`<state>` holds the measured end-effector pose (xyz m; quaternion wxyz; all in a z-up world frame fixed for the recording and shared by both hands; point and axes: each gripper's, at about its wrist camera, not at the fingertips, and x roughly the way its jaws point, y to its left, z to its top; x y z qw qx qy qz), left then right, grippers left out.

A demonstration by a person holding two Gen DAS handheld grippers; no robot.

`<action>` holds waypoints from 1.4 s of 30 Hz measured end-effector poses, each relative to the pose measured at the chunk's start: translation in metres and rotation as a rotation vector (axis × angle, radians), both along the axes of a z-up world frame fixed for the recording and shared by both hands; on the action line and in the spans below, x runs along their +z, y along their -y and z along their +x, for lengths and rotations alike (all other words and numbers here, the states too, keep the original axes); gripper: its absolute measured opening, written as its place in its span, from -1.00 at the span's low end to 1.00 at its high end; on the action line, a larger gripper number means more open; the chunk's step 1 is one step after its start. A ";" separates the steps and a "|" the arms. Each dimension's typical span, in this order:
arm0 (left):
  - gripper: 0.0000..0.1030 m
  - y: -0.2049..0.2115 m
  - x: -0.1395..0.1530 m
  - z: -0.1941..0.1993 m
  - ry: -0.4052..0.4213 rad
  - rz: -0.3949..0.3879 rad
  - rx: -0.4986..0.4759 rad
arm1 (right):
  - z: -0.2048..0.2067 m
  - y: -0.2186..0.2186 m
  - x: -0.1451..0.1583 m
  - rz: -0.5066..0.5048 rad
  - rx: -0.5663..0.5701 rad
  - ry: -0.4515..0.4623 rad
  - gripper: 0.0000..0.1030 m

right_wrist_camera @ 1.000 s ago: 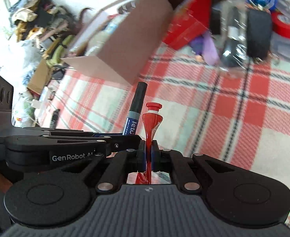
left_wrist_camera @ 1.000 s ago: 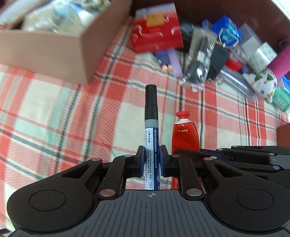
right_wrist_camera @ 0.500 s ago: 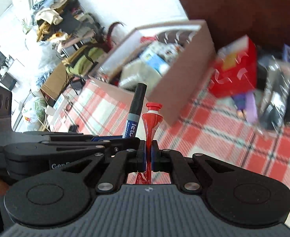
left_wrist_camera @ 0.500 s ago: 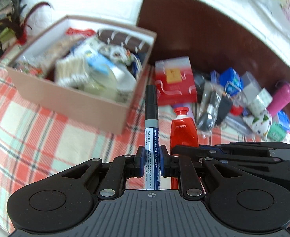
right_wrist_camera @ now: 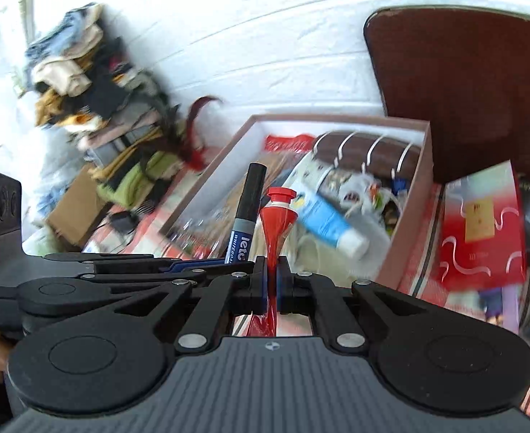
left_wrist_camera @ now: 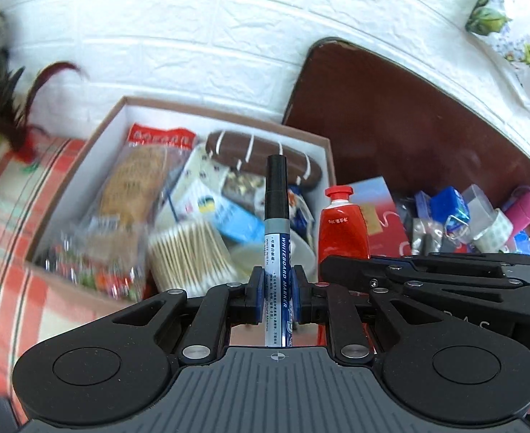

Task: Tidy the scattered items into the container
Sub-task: 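Lift the marker and red tube with both tools toward the box, then lower the marker and red tube into the box and open both tools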

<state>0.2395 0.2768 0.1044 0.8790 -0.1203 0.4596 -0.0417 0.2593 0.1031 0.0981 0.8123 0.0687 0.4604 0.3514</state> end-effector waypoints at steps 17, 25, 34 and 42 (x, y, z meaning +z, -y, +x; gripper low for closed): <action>-0.20 -0.020 -0.040 0.078 -0.064 -0.035 -0.100 | 0.055 -0.033 -0.030 -0.222 -0.123 0.022 -0.85; 0.61 -0.044 -0.051 0.077 -0.077 -0.060 0.016 | 0.060 -0.019 -0.040 -0.271 -0.157 0.024 -0.08; 0.64 -0.047 -0.055 0.063 -0.086 -0.070 0.040 | 0.045 -0.027 -0.042 -0.309 -0.061 0.056 -0.43; 0.66 -0.050 -0.046 0.048 -0.069 -0.077 0.054 | 0.034 -0.042 -0.043 -0.280 0.031 -0.009 -0.45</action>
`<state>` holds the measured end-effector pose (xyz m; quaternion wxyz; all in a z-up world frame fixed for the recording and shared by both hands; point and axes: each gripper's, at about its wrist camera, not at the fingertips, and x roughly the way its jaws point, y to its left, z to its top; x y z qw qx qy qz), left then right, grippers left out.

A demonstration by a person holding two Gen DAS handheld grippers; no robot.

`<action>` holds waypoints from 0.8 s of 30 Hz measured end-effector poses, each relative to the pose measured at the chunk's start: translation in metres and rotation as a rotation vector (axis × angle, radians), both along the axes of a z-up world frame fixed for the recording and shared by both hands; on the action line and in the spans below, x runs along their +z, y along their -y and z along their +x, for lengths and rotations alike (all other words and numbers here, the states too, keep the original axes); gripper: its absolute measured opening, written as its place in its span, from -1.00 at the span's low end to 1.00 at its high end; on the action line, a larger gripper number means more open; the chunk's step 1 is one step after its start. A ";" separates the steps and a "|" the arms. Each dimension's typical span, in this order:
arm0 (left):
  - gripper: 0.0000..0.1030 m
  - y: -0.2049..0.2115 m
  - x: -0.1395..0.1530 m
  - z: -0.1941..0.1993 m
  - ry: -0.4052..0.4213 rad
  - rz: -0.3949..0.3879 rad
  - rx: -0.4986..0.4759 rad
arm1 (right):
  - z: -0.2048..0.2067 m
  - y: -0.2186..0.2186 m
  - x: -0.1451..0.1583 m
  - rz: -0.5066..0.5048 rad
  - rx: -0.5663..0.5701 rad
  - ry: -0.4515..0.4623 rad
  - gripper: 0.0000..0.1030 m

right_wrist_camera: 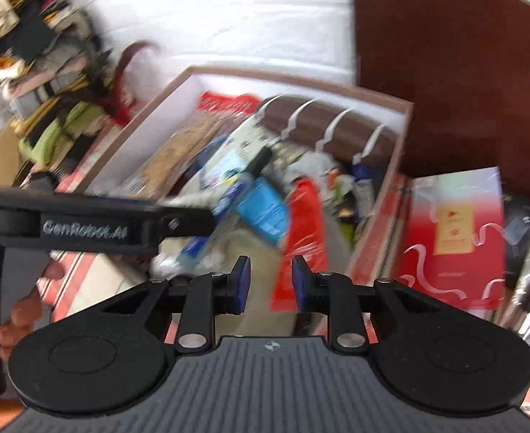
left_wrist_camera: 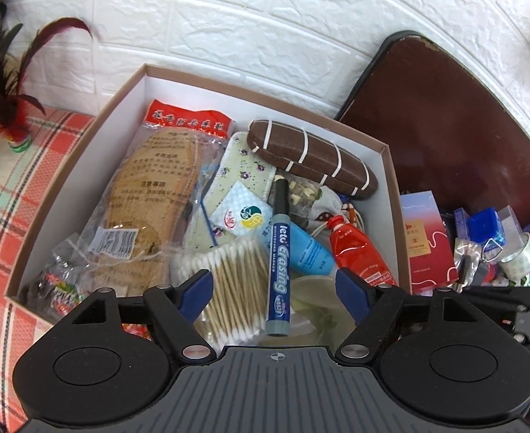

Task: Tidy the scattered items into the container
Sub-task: 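Lower the marker and red tube into the box and open both tools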

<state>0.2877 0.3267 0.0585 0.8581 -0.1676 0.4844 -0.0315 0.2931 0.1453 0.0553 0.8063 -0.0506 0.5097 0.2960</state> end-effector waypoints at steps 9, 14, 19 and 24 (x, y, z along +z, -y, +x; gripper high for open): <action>0.71 -0.005 0.010 -0.020 0.021 -0.012 0.024 | -0.018 -0.002 0.009 -0.004 -0.028 0.068 -0.42; 0.73 -0.007 0.011 -0.030 0.020 -0.019 0.042 | -0.002 -0.001 0.004 -0.033 -0.061 0.074 0.00; 0.74 -0.012 0.009 -0.041 0.008 -0.013 0.055 | -0.009 -0.007 -0.016 0.012 -0.037 -0.058 0.08; 0.75 -0.016 0.012 -0.047 0.013 -0.016 0.074 | -0.020 -0.008 -0.013 0.005 -0.032 -0.036 0.07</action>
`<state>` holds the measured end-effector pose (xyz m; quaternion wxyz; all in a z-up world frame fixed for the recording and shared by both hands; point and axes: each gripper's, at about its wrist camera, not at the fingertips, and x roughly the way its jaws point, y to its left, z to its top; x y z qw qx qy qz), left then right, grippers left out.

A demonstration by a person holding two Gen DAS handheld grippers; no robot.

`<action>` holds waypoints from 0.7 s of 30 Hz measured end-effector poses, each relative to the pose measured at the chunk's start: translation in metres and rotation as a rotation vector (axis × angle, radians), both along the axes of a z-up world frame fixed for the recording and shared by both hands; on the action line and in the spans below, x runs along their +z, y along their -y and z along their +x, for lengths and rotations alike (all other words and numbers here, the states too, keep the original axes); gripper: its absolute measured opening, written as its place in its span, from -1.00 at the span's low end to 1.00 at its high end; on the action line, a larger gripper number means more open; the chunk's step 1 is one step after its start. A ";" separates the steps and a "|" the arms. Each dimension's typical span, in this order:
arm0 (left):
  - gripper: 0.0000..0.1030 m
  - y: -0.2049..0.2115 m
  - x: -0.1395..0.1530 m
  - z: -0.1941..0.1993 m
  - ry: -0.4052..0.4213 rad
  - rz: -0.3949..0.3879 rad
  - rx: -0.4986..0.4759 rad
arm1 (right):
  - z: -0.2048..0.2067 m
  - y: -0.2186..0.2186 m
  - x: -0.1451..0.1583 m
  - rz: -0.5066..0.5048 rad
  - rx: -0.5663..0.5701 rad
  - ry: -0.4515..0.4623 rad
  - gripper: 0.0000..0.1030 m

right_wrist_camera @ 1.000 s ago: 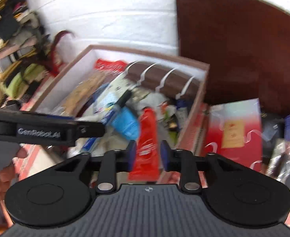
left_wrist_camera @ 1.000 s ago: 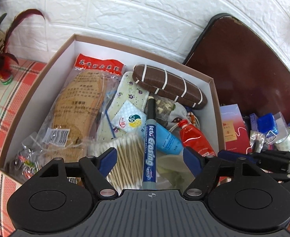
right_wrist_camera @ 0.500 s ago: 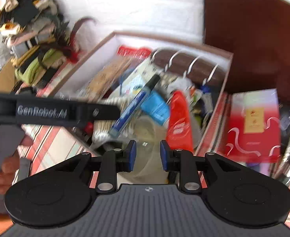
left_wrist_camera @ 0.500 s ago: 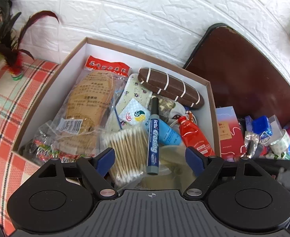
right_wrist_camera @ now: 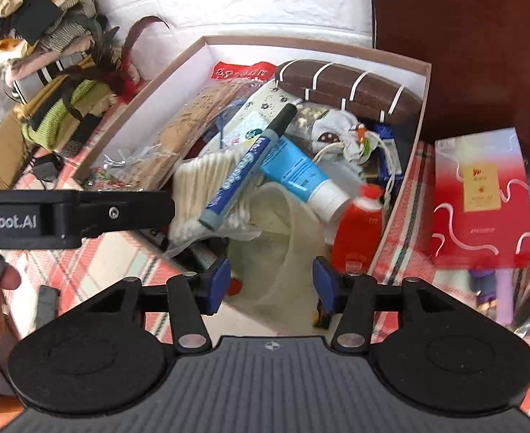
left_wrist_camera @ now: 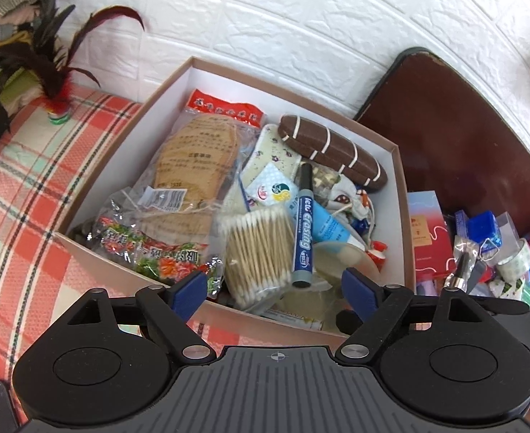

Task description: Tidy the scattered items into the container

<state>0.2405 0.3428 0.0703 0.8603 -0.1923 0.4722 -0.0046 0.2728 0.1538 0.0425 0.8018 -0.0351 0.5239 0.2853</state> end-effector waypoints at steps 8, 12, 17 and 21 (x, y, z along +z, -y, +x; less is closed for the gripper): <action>1.00 0.008 0.013 -0.008 0.010 0.038 0.015 | -0.013 0.013 0.021 0.023 0.007 0.044 0.99; 1.00 0.019 0.023 -0.012 0.013 0.134 0.035 | -0.021 0.013 0.033 -0.033 0.077 0.086 0.99; 1.00 0.034 0.035 -0.025 0.038 0.207 0.067 | -0.032 0.026 0.050 -0.021 0.124 0.128 0.99; 1.00 0.040 0.044 -0.037 0.044 0.198 0.094 | -0.041 0.038 0.058 0.008 0.130 0.142 0.99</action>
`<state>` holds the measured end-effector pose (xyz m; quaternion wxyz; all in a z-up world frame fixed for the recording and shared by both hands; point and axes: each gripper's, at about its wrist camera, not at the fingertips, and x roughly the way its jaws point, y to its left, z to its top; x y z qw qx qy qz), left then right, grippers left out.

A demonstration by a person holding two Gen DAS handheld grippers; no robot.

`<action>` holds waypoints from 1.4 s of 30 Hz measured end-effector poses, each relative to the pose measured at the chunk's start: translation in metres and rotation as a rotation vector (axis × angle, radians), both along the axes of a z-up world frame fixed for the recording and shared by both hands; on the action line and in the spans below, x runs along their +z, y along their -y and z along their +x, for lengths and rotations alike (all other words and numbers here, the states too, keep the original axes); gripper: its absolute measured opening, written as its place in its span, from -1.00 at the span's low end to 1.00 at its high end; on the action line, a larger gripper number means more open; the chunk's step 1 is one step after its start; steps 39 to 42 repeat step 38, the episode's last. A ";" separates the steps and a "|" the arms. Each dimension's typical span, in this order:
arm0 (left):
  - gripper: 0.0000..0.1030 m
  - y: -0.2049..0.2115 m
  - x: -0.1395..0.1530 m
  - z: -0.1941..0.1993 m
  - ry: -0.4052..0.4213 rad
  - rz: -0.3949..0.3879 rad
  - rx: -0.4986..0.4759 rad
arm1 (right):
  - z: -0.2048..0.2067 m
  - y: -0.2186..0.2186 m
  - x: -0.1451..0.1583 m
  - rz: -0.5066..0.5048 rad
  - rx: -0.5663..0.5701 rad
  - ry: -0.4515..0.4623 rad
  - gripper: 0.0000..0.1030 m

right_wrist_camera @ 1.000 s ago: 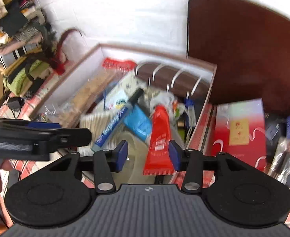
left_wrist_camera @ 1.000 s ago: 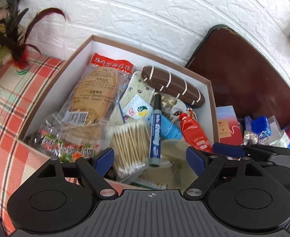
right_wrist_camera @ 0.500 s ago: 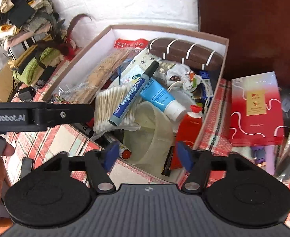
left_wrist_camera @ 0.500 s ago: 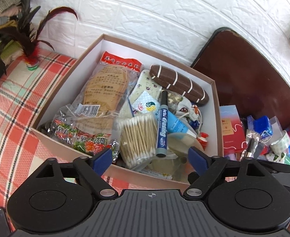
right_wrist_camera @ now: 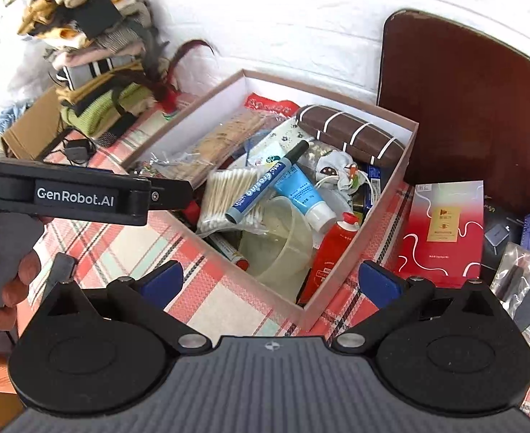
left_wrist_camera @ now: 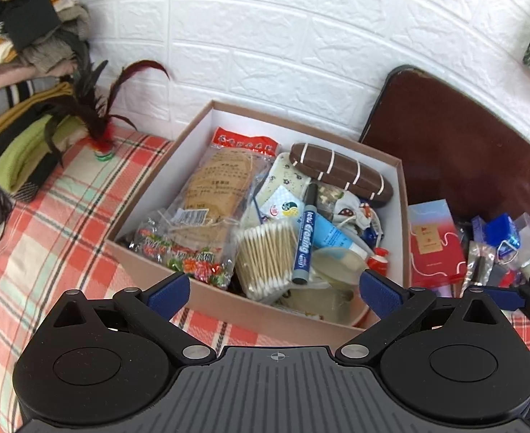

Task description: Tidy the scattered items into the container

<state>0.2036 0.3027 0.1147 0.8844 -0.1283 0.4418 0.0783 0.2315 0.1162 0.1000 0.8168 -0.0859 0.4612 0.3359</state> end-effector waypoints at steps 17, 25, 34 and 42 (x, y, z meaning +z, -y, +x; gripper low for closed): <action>1.00 0.031 0.005 -0.032 -0.058 0.105 0.021 | -0.029 0.025 0.013 0.036 0.038 0.032 0.99; 1.00 0.038 0.001 -0.042 -0.061 0.034 0.011 | -0.040 0.029 0.017 0.036 0.046 0.045 1.00; 1.00 0.044 0.002 -0.054 -0.039 0.076 0.014 | -0.047 0.027 0.018 0.041 0.060 0.047 1.00; 1.00 0.043 0.003 -0.051 -0.057 0.085 0.025 | -0.047 0.025 0.018 0.041 0.063 0.049 1.00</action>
